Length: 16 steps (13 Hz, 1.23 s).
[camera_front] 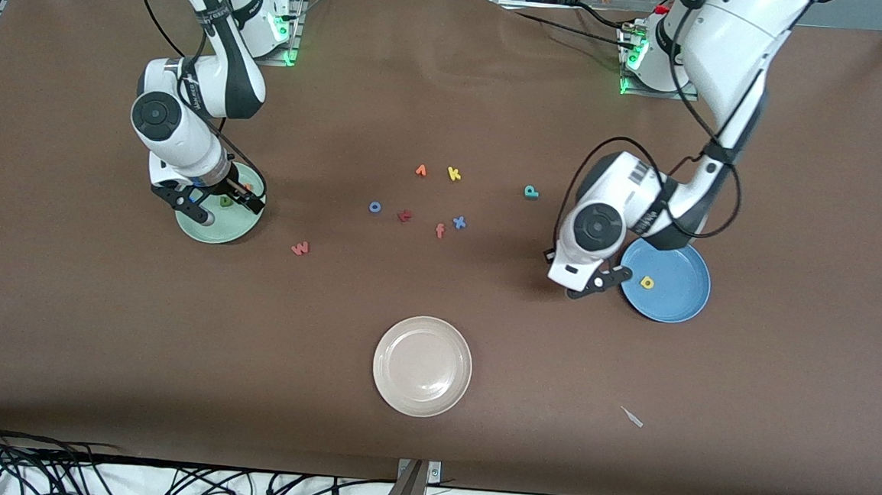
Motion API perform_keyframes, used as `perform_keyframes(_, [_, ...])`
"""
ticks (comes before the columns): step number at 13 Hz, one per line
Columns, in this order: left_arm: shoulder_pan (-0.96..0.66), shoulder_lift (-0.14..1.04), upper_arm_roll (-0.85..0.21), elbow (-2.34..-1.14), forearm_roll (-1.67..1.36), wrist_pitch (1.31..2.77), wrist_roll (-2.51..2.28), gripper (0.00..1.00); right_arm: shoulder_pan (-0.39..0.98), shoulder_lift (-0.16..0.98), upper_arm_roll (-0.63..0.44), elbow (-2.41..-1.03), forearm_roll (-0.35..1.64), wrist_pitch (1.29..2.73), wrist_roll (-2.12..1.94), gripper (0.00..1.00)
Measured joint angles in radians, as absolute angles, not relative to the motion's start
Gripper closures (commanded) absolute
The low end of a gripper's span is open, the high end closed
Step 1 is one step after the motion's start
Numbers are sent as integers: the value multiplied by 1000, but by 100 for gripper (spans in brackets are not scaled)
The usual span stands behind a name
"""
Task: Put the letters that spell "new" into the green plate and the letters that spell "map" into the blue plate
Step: 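Place the m with the left gripper while the right gripper places the e, then grasp the teal p with the left gripper while the right gripper grasps pink w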
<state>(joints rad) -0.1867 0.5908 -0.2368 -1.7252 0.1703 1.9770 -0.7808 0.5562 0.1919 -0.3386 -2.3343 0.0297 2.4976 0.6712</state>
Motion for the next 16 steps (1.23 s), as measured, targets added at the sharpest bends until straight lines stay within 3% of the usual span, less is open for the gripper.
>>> perform_keyframes(6, [7,600,-229,-1690,175,1883,-101,96,567,200,-253,-2282,30,2494,224,0])
perform_keyframes(8, [50,620,-221,-1691,197,1890,121,17,566,222,-249,-2266,30,2494,122,0])
perform_keyframes(9, [76,632,-221,-1691,197,1910,225,0,566,239,-249,-2253,30,2494,113,0])
perform_keyframes(16, [89,632,-281,-1688,147,1927,175,0,564,320,-249,-2145,35,2494,424,1])
